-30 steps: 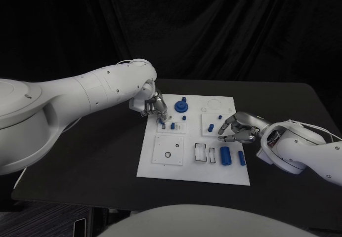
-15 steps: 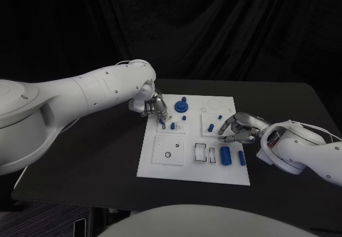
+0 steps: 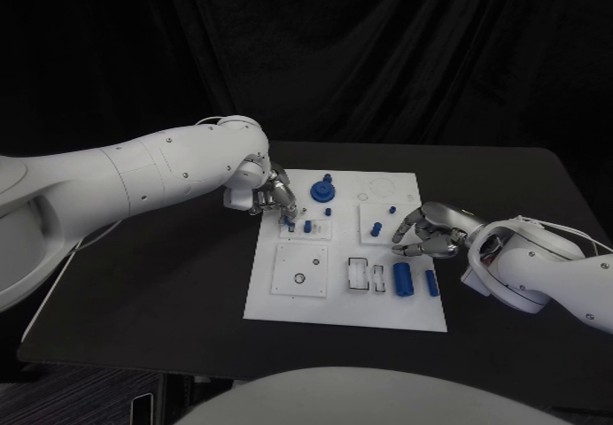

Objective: Assemble the parts on the task board

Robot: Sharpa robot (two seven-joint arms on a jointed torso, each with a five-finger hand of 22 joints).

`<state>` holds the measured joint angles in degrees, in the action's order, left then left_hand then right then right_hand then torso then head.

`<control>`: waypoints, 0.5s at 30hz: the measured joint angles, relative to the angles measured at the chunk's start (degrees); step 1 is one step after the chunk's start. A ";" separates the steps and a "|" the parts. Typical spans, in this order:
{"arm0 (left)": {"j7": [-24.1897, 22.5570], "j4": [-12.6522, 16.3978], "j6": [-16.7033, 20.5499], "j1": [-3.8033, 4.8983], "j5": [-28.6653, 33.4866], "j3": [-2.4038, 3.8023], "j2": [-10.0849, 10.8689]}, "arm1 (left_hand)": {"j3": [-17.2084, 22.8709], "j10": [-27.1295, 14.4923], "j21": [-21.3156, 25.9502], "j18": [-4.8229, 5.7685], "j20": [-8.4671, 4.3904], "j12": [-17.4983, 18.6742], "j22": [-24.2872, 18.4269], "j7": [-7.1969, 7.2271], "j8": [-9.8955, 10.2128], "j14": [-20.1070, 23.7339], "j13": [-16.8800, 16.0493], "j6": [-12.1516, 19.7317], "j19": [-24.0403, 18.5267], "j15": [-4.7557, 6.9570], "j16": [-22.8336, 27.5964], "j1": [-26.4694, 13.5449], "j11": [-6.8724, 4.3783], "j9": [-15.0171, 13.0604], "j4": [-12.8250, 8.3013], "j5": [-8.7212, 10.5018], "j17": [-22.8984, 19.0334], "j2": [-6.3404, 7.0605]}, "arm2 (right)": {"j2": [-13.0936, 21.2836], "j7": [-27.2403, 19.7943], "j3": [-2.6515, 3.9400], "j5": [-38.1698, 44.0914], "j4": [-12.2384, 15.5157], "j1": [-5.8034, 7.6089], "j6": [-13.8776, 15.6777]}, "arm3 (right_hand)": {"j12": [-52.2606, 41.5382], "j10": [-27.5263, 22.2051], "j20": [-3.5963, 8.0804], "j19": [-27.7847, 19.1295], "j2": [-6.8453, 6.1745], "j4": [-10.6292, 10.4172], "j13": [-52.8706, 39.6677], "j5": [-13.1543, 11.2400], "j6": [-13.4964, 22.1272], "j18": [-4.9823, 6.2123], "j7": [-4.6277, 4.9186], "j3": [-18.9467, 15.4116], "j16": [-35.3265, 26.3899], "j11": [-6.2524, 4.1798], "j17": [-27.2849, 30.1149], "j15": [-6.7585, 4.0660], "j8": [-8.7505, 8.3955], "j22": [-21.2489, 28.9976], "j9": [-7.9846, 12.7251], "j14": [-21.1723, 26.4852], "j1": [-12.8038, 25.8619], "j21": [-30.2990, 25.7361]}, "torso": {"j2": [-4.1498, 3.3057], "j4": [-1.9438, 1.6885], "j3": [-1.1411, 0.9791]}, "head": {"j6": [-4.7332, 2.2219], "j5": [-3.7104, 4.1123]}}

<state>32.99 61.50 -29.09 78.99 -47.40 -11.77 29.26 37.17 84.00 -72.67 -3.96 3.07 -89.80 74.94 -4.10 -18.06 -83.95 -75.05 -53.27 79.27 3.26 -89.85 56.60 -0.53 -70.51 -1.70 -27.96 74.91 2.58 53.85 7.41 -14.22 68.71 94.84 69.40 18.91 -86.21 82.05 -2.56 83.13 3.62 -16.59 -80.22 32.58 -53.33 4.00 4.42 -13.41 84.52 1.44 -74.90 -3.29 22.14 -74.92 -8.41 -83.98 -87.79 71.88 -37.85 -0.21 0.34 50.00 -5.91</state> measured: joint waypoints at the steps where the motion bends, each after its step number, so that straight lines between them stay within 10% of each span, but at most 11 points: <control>1: -0.02 0.56 0.30 0.00 -0.05 -0.03 0.35 | 0.00 0.00 0.00 0.00 -0.01 0.00 0.00 0.00 0.00 0.00 0.00 0.00 0.01 0.00 0.00 0.00 0.00 0.01 0.00 0.00 0.00 0.00 | 0.03 0.00 0.00 0.00 0.01 -0.02 0.00 | 0.00 0.00 0.00 0.00 0.00 0.00 0.00 0.00 0.00 0.00 0.00 0.00 0.00 0.00 0.00 0.00 0.00 0.00 0.00 0.00 0.00 0.00 | 0.01 -0.01 0.01 | 0.00 0.00; 15: -0.19 4.09 2.40 -0.14 -0.11 -0.18 2.82 | 0.02 0.00 -0.47 0.00 -0.09 0.00 -0.01 0.09 0.10 0.00 0.00 -0.30 0.52 0.00 0.00 -1.15 0.00 0.21 0.02 0.01 0.00 -0.36 | 0.20 0.04 0.00 0.00 0.04 -0.06 -0.08 | 0.00 0.00 0.00 0.00 0.00 0.00 0.00 0.00 0.00 0.00 0.00 0.00 0.00 0.00 0.00 -0.27 0.00 0.01 0.00 -0.02 0.00 -0.28 | 0.05 -0.08 -0.03 | 0.00 -0.07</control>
<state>32.80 65.58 -26.69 78.85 -47.50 -11.95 32.08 37.19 84.00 -73.14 -3.96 2.97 -89.80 74.93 -4.01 -17.96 -83.95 -75.06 -53.57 79.79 3.26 -89.85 55.45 -0.53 -70.30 -1.68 -27.95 74.91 2.22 54.05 7.45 -14.23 68.71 94.88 69.34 18.83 -86.21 82.05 -2.56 83.13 3.62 -16.59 -80.22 32.58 -53.34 4.00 4.42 -13.41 84.52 1.45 -74.90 -3.56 22.14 -74.91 -8.41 -84.00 -87.80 71.59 -37.80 -0.29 0.30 50.00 -5.97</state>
